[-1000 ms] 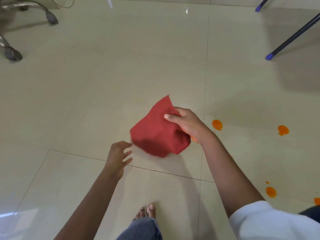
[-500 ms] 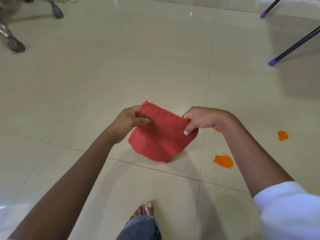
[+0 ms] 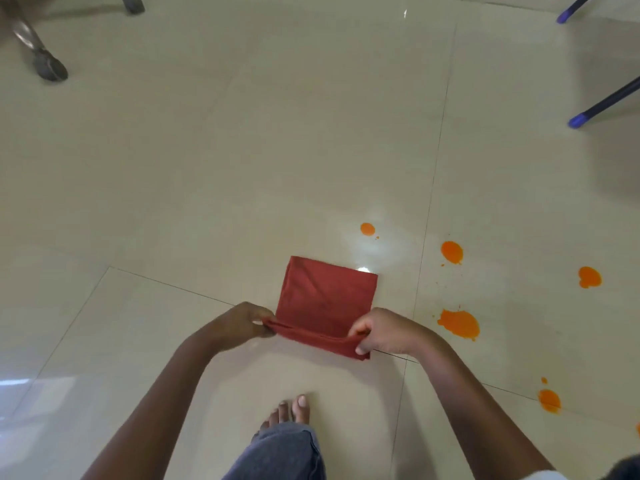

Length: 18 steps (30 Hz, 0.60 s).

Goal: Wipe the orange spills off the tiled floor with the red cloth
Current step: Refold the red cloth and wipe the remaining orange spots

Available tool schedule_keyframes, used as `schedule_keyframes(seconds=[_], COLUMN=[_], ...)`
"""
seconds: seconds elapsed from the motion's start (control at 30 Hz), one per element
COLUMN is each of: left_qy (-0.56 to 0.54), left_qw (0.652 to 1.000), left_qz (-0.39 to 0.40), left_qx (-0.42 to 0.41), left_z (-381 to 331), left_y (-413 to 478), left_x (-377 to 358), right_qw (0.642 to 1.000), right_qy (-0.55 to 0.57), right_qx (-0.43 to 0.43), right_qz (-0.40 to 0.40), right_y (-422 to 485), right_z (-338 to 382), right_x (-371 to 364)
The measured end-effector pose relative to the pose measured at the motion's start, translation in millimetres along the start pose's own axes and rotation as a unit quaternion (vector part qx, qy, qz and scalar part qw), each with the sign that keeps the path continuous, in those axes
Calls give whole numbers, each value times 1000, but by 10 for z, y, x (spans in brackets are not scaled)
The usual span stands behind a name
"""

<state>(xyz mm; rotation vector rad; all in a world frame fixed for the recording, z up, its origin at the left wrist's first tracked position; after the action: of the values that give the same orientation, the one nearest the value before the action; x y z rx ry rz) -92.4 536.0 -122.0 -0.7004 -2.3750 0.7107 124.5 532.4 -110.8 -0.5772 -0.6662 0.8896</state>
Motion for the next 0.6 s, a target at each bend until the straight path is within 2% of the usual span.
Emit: schedule_keyframes(seconds=[0.07,0.17,0.2,0.23,0.3,0.33,0.4,0.43,0.53,0.6], left_qy=[-36,-146,-169,-156,-61,-26,18,35,96,156], left_qw=[999,979,972,971,975,972,964,961,958,957], left_qz=[-41,-136,-158,-178,-214,-233,-265,-275,-267,-237], left_qx=[-5,-35,-31,-21,9,21,24,14,-33,-55], left_z=[-39,-239,-267,-283,-248,-203,-121,-96,-52,25], left_y=[31,172,242,316,428,449,449,443,420,439], left_x=[88,279,285,278,264,278,316,326,286,236], right_qw=[997,959,953,951,926,910,894,891,874,860], right_qy=[77,218,187,95,-109,-162,-227,-267,-396,-438], right_qx=[5,18,14,1,1,36,124,148,176,189], right_qz=[-31,-180,-239,-294,-362,-379,-367,-335,-219,-182], right_y=[15,21,25,28,26,62,197,328,789,1042], right_z=[-48,-110,-133,-131,-15,88,258,296,322,310], right_x=[99,533,677,795,867,846,648,508,134,62])
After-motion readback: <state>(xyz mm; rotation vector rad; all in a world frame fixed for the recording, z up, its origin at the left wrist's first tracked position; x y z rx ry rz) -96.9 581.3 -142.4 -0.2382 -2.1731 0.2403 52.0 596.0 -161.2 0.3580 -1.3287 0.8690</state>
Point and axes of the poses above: each hand's wrist, its own y-axis towards the middle knuckle, its own x-axis out of the back of the hand, z = x × y, the point moved 8 cm from there along y, towards the middle knuckle
